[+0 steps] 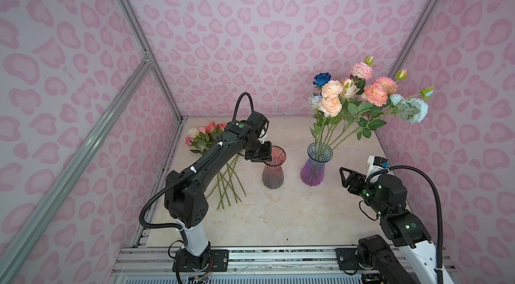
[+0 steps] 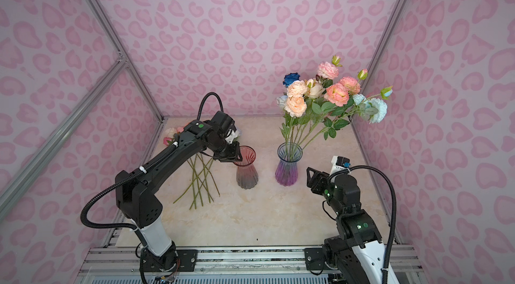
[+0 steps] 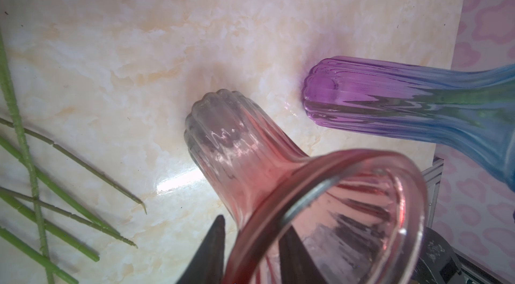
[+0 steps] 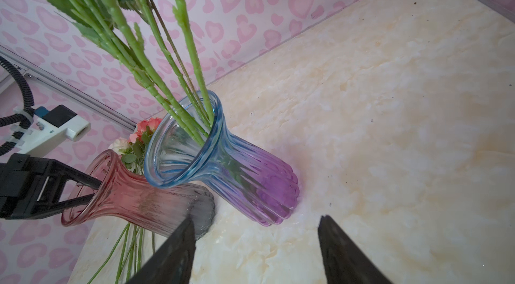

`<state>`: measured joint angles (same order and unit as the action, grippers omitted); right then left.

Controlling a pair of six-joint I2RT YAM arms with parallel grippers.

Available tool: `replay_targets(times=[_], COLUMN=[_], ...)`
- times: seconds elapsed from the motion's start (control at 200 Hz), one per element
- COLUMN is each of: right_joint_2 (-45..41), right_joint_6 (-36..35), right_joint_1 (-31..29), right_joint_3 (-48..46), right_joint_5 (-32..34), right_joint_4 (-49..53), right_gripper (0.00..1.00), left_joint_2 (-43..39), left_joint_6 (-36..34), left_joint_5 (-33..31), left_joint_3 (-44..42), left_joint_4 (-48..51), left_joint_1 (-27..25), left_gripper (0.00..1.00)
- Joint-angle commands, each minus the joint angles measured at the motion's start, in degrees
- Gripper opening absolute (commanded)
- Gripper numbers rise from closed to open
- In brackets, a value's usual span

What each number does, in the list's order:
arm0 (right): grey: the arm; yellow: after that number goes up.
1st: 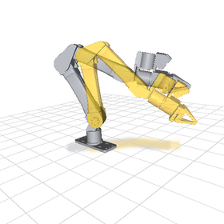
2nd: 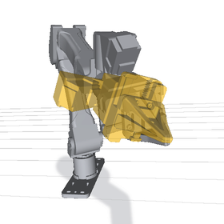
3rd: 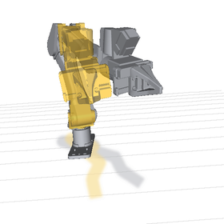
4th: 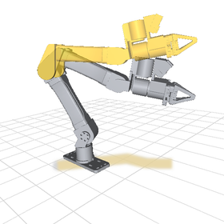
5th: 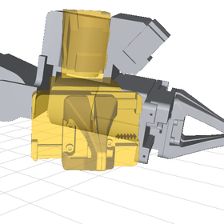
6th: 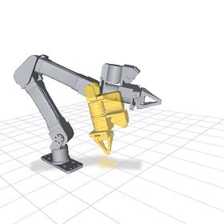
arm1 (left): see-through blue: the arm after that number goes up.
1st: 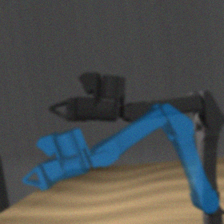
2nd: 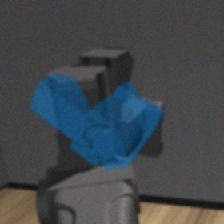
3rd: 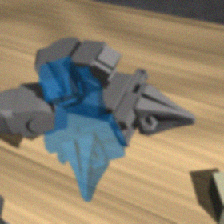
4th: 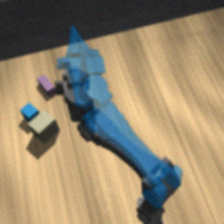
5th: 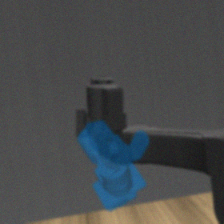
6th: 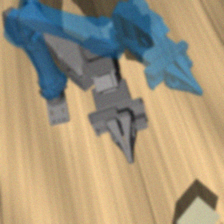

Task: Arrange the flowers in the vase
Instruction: 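Release the pink vase and move the left gripper to the rose bunch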

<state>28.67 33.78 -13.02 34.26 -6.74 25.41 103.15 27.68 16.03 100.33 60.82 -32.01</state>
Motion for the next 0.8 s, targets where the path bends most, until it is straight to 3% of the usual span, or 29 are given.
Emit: replay_targets(times=[0.0,0.19,0.26,0.33,0.405,0.47,0.565,0.62,0.795], right_joint_2=[0.6,2.1,2.8,3.4,3.8,4.2,5.1,6.2,11.0], right_joint_6=[-1.2,-2.3,-2.7,-3.1,-3.7,-3.8,-3.5,-3.5,-3.7], right_joint_1=[-0.1,0.0,-0.1,-0.1,-0.4,-1.5,-3.8,-5.6,-8.9], right_joint_3=[0.5,1.2,1.2,1.4,1.7,1.9,1.8,1.4,0.7], right_joint_5=[1.0,0.4,0.3,0.1,0.0,0.3,2.4,4.2,5.7], right_joint_4=[0.9,0.0,-0.4,-0.9,-1.5,-2.2,-4.1,-5.5,-8.7], right_gripper=[0.71,0.71,0.71,0.70,0.69,0.66,0.65,0.65,0.66], left_joint_2=[-0.3,-6.8,-10.6,-15.3,-20.1,-22.2,-20.8,-18.9,-9.1], left_joint_6=[-1.8,-4.0,-4.8,-4.9,-4.0,-2.5,-0.7,-0.7,-3.2], left_joint_5=[-0.7,-5.7,-7.9,-15.1,-23.3,-25.6,-24.3,-23.4,-23.6], left_joint_3=[2.1,5.5,4.9,1.5,-6.3,-14.9,-25.6,-29.5,-29.1], left_joint_4=[-0.1,0.4,0.2,-1.1,-4.1,-7.6,-12.5,-16.5,-22.0], left_joint_1=[0.3,2.7,4.1,5.3,7.1,9.9,14.2,15.3,15.0], left_gripper=[0.45,0.62,0.62,0.60,0.57,0.51,0.40,0.39,0.37])
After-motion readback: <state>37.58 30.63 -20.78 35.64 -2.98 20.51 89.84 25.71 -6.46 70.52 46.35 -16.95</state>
